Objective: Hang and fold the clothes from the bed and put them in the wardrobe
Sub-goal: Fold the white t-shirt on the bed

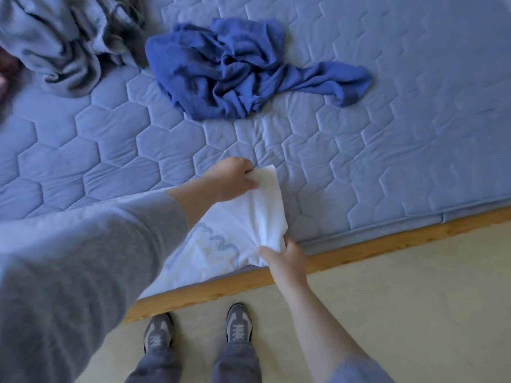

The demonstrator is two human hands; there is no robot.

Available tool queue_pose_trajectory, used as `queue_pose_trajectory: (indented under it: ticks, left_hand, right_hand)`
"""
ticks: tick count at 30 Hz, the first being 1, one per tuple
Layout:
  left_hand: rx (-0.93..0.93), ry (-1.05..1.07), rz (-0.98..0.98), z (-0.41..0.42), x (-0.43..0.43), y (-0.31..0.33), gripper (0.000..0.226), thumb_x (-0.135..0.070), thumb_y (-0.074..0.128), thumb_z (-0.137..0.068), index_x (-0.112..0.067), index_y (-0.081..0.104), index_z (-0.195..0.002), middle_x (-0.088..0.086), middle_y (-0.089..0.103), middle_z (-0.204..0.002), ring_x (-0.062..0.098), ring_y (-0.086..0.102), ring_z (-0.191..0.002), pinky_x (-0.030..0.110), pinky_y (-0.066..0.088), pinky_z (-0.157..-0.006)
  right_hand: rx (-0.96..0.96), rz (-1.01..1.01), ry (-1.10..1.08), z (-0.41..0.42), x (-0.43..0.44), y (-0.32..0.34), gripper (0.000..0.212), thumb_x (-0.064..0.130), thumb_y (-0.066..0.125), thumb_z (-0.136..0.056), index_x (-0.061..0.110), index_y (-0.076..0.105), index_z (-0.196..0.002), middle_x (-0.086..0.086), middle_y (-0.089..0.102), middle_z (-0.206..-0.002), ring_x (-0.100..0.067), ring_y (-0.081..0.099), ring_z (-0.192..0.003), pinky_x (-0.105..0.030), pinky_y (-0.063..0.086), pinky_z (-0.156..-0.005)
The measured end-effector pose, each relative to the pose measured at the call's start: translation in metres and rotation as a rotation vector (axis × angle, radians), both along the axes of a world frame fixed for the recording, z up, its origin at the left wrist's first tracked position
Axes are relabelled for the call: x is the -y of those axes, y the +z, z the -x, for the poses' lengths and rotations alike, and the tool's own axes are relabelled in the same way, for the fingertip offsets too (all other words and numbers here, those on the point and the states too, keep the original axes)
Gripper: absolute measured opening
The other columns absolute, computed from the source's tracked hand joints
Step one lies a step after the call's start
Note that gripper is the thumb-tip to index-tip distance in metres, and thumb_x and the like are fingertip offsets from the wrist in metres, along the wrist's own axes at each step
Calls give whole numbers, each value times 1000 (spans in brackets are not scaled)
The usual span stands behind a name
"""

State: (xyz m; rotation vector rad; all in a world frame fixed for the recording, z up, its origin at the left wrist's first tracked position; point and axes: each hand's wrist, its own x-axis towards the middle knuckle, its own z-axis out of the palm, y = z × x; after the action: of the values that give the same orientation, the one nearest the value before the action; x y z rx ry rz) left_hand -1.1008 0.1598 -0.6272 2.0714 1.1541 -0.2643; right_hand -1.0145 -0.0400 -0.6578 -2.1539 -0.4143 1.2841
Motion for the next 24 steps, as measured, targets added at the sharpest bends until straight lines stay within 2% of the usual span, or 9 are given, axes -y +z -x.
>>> queue_pose_trajectory:
  ticks: [3, 6, 10, 13, 17, 20, 24]
  left_hand:
    - [114, 27, 36, 5, -4, 20, 12, -24, 58, -93, -12, 56, -90, -4, 48, -84, 19, 45, -85, 29, 30, -62]
    - [151, 15, 21, 10, -5, 41, 5, -20, 57, -93, -17, 53, -92, -3, 49, -88, 18, 44, -85, 22, 29, -57]
    - [181, 45, -39, 29, -3, 68, 11, -17, 59, -91, -13, 58, -101, -1, 53, -95, 20, 47, -90, 28, 34, -71]
    - [210, 105, -97, 58, 0, 90, 18, -15, 61, -90, -11, 60, -108, -2, 54, -95, 19, 48, -90, 28, 37, -73]
    - [226, 152, -184, 108, 3, 118, 13, -12, 62, -88, -8, 61, -100, 2, 60, -91, 24, 55, -90, 34, 44, -77]
    - [203, 184, -248, 150, 3, 132, 8, -9, 61, -86, -3, 61, -90, 12, 65, -88, 31, 57, -87, 43, 47, -76]
    - [162, 273, -285, 207, 3, 135, 11, -7, 58, -87, -7, 64, -96, 10, 60, -95, 28, 56, -89, 37, 45, -75]
  right_hand:
    - [-13, -33, -9, -2, -1, 15, 14, 16, 70, -76, 27, 65, -83, 12, 71, -73, 2, 65, -64, -9, 44, -46]
    - [-8, -58, 38, 1, -2, 33, 13, 20, 70, -77, 27, 66, -87, 13, 72, -77, 0, 66, -69, -15, 48, -54]
    - [44, -131, 106, 11, 0, 61, 7, 26, 71, -78, 25, 67, -82, 16, 70, -76, -1, 64, -67, -12, 46, -51]
    - [62, -217, 174, 29, 0, 87, 9, 30, 68, -73, 24, 65, -79, 7, 70, -75, -2, 60, -59, -13, 42, -47]
    - [54, -292, 259, 63, -6, 117, 7, 28, 67, -74, 32, 63, -78, 8, 68, -72, 0, 57, -56, -12, 41, -46]
    - [15, -321, 321, 91, -13, 131, 8, 28, 65, -73, 24, 59, -74, 8, 60, -61, -6, 50, -52, -22, 40, -48]
    - [-16, -331, 431, 136, -25, 142, 16, 32, 64, -74, 23, 51, -69, 11, 48, -55, -7, 41, -50, -26, 34, -49]
